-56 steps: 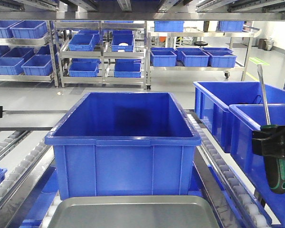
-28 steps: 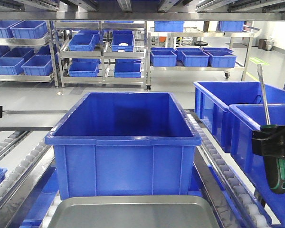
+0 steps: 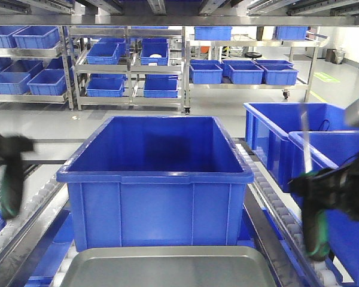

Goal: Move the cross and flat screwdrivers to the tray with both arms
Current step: 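Carry both screwdrivers while driving to the roller shelf with the grey tray, then lower both screwdrivers onto the grey tray and open both grippers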

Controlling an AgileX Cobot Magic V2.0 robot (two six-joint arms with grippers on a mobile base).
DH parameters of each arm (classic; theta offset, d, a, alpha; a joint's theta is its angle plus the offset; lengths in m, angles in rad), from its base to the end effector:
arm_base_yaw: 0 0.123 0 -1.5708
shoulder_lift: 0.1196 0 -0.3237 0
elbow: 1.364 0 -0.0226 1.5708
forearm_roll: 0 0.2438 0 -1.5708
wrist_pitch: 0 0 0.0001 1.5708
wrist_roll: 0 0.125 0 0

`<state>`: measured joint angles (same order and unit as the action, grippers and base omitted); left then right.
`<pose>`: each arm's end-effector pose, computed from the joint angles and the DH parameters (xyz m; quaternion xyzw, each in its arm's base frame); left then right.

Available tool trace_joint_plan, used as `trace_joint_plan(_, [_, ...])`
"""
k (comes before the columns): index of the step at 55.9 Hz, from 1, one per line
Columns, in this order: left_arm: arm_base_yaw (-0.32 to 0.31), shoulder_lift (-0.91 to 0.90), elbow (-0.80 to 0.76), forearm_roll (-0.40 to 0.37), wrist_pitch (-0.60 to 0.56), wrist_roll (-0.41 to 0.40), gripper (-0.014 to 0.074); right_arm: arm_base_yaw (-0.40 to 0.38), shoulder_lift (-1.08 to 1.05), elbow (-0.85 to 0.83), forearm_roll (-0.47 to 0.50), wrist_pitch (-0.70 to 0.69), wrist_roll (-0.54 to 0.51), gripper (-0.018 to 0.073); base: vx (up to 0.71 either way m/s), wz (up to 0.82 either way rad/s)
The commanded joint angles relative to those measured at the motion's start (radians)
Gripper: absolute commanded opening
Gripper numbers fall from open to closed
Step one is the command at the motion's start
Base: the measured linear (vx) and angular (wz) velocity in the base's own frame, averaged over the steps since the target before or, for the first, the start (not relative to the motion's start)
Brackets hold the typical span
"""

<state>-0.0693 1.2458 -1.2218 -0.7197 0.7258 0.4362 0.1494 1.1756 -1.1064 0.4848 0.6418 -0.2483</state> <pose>0.2686 -0.0735 0.4214 0.0804 0.8479 -0.2452 0.4631 0.2485 0.0727 0.3970 -0.0672 0.8678 0.1934 0.4528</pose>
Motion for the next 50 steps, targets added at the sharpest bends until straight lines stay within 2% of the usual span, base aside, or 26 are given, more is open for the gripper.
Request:
trace_joint_plan(1, [-0.059,0.034,-0.022,-0.053,0.059,-0.033,0.0001,0.000,0.014,-0.033,0.162,-0.010,-0.095,-0.0008,0.00,0.00])
trace_joint_plan(6, [-0.123,0.063,0.035,-0.054,0.016,-0.057,0.0001,0.033,0.057,-0.033,0.246,0.008,-0.159,-0.0008,0.00,0.00])
trace_joint_plan(12, [-0.201,0.065,0.123,-0.058,-0.071,-0.067,0.0001,0.156,0.112,-0.033,0.217,-0.035,-0.168,-0.0008,0.00,0.00])
trace_joint_plan(17, [-0.251,0.065,0.180,-0.086,-0.115,-0.064,0.0003,0.208,0.154,-0.033,0.189,-0.092,-0.132,-0.0007,0.00,0.00])
trace_joint_plan(21, [-0.272,0.065,0.205,-0.098,-0.145,-0.059,0.0004,0.225,0.182,-0.033,0.190,-0.109,-0.119,-0.0003,0.00,0.00])
trace_joint_plan(31, [-0.280,0.075,0.215,-0.097,-0.168,-0.059,0.0032,0.250,0.241,-0.033,0.189,-0.084,-0.120,0.0047,0.00,0.00])
trace_joint_plan(38, [-0.280,0.108,0.215,-0.097,-0.149,-0.059,0.0132,0.250,0.280,-0.033,0.189,-0.047,-0.120,0.0146,0.00,0.00])
trace_joint_plan(50, [-0.280,0.157,0.215,-0.097,-0.078,-0.059,0.0449,0.250,0.307,-0.033,0.187,0.035,-0.118,0.0377,0.00,0.00])
